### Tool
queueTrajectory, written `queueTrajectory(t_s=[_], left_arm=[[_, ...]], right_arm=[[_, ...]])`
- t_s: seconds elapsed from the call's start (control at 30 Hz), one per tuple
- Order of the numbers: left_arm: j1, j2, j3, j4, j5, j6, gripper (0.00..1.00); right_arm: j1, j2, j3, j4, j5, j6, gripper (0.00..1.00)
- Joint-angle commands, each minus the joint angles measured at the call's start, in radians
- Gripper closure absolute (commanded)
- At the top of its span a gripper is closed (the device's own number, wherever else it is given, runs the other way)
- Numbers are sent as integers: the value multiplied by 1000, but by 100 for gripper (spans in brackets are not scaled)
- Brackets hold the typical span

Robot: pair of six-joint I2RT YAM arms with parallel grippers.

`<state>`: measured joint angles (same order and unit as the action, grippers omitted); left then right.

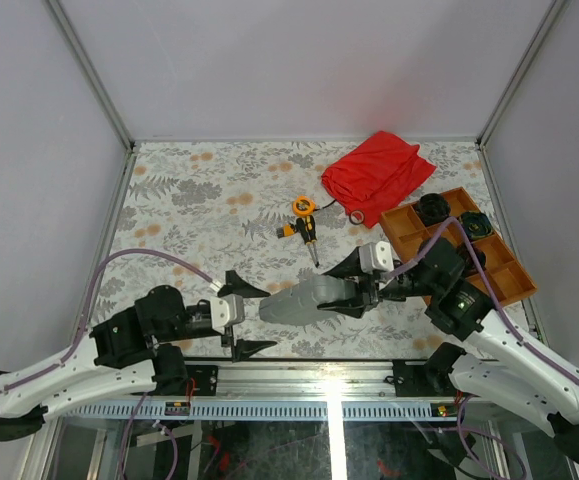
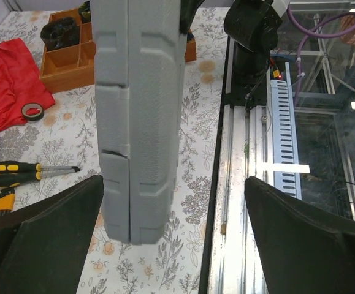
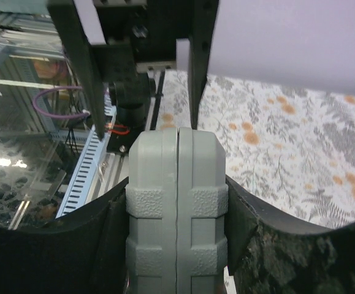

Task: Sort the tools into containers
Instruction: Adjust the storage box at the center of the board.

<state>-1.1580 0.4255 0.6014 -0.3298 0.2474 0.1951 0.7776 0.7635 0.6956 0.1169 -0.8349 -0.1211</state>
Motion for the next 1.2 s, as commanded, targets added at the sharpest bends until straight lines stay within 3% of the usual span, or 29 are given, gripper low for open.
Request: queueTrajectory(t_s=[0.0,0.2,0.3,0.47,0.63,0.77,0.83,1.0,1.17], left_arm=[[-4,54,9,96,18,69,4],[-4,130,29,139,-26,94,4],[-4,149,36,165,-4,96,7],[-5,179,44,170,71,94,29],[-4,170,43,135,81,88,55],[-5,140,47,88,34,75,87],[-4,124,46,72,1,69,96],[-4,95,39,29,-65,83,100],[-5,116,39,-37,-140,114,100]], right_arm=[[-4,-33,8,249,-117,60,100],[-3,-31,15,240,-230,39,100],[-3,-44,-9,312,-258,70,100],[-4,-60,-51,427,-223,123,100],[-4,-90,-50,342,-167,58,98],[-4,-121,-21,130,-129,-59,85],[-4,-126,8,7,-100,-131,74],[-3,-128,66,-213,-29,-239,44],[-4,-152,82,-305,87,-245,26]])
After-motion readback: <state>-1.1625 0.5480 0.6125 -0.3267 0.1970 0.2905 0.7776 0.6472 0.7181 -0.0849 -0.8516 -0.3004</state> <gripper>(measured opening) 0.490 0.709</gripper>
